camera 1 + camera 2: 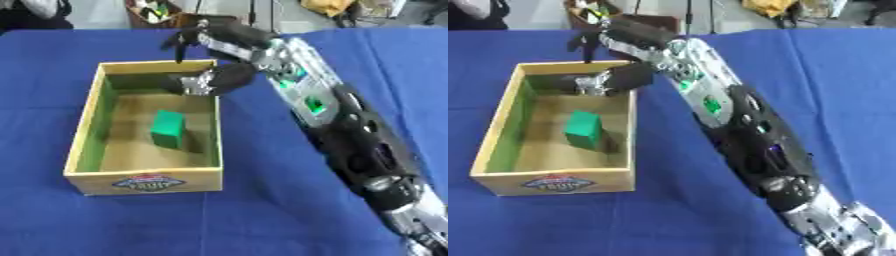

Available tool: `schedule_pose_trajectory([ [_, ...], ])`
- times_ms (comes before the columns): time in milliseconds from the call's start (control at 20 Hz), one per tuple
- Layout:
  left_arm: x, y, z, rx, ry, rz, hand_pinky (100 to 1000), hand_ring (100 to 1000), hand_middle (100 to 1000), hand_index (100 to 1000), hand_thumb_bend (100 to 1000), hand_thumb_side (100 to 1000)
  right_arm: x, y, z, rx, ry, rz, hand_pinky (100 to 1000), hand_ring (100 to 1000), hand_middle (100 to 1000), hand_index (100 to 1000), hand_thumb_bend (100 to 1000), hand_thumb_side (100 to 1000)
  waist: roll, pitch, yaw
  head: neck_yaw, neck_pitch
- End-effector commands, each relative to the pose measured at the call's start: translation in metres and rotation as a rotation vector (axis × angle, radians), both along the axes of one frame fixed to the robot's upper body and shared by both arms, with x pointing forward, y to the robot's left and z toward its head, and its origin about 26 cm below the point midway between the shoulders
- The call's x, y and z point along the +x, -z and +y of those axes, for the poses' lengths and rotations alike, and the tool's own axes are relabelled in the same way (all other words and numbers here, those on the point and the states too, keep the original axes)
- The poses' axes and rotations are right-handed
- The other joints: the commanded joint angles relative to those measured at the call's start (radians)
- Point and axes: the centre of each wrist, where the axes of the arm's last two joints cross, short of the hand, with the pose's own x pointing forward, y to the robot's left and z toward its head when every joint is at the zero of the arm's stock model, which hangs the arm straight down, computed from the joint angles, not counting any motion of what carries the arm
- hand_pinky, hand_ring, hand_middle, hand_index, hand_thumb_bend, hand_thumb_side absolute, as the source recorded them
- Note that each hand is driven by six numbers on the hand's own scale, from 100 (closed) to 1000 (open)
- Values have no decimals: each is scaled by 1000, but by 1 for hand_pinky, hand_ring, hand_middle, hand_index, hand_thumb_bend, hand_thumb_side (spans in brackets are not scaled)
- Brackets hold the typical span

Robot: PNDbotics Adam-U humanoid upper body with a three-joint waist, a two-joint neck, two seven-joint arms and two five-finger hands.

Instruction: Pick up objects on the table and place them in the box.

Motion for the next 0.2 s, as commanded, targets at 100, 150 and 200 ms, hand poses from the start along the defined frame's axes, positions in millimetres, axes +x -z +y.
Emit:
schedule_pose_trajectory([
  [100, -3, -6, 6, 14, -27, -11, 100, 289, 403, 399, 100, 881, -40, -23, -27, 166, 23, -71, 802, 807, 665, 858, 100, 1000, 9, -12, -16, 36, -10],
  [150, -3, -6, 6, 15, -31, -8, 100, 290, 404, 398, 100, 881, -48, -23, -33, 204, 37, -74, 801, 806, 665, 851, 100, 1000, 12, -11, -23, 45, -9],
  [200, -3, -6, 6, 16, -34, -7, 100, 290, 404, 398, 100, 881, -55, -23, -39, 244, 52, -79, 801, 808, 665, 846, 100, 1000, 15, -10, -30, 55, -10],
])
